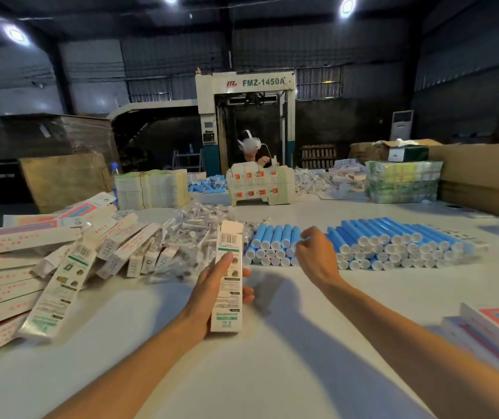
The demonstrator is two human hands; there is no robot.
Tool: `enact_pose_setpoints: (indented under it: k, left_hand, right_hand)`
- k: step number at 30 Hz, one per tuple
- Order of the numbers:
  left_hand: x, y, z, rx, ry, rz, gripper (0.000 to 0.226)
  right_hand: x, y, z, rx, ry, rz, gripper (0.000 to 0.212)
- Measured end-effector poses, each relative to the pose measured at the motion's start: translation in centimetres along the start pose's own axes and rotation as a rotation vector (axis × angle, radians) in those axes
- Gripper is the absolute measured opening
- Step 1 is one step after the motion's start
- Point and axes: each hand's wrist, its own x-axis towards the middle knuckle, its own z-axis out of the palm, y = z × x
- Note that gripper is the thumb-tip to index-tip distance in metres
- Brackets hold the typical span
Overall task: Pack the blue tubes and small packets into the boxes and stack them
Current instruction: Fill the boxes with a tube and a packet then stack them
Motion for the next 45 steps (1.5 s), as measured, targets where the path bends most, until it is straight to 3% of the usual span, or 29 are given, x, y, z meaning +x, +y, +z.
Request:
enact_pose_setpoints:
  k: [7, 11, 17, 20, 23, 25, 27, 28, 31, 36, 40, 45]
  left_hand:
    - [0.1, 0.1, -0.6, -0.162, 0.040, -0.033, 0.049]
    - [0.3, 0.4, -0.9, -0.202, 0.013, -0.047, 0.055]
    - [-0.1, 0.7, -0.7, -0.194, -0.069, -0.053, 0.053]
    - [-0.4, 0.7, -0.9, -0.168, -0.119, -0.035, 0.050]
    - [-0.6, 0.9, -1.0, -0.148, -0.153, -0.021, 0.047]
    - [-0.7, 0.9, -0.9, -0.112, -0.147, -0.016, 0.048]
    - [-0.8, 0.8, -0.7, -0.050, -0.122, -0.009, 0.050]
    - [-0.9, 0.8, -0.6, -0.007, -0.110, -0.002, 0.050]
    - [-1.1, 0.8, -0.3, 0.066, -0.096, 0.015, 0.047]
    - [-1.2, 0.7, 0.1, 0.014, -0.122, 0.019, 0.046]
    - [-1.1, 0.6, 0.2, -0.001, -0.119, 0.017, 0.052]
    - [-1.2, 0.4, 0.1, 0.044, -0.126, 0.044, 0.045]
  right_hand:
    - [6.5, 0.9, 1.5, -0.342, -0.208, 0.036, 0.052]
    - [7.9, 0.6, 2.5, -0.490, -0.361, 0.026, 0.041]
    - [8.3, -0.4, 2.6, -0.628, -0.432, 0.039, 0.033]
    - [7.0, -0.6, 3.3, -0.642, -0.351, 0.048, 0.044]
    - [5.6, -1.3, 3.0, -0.513, -0.238, 0.093, 0.051]
    - [4.6, -1.9, 2.1, -0.353, -0.198, 0.083, 0.041]
    - [3.5, -2.6, 0.9, -0.053, -0.159, 0.096, 0.028]
    - [3.1, -3.1, 0.3, 0.116, -0.143, 0.113, 0.032]
    - [2.0, -5.5, -1.9, 0.457, -0.144, 0.131, 0.047]
    - [0.9, -9.4, -3.6, 0.963, -0.273, 0.023, 0.026]
    - [0.9, -10.6, -2.7, 0.910, -0.278, -0.050, 0.041]
    - [1.0, -9.7, -1.0, 0.725, -0.320, -0.066, 0.093]
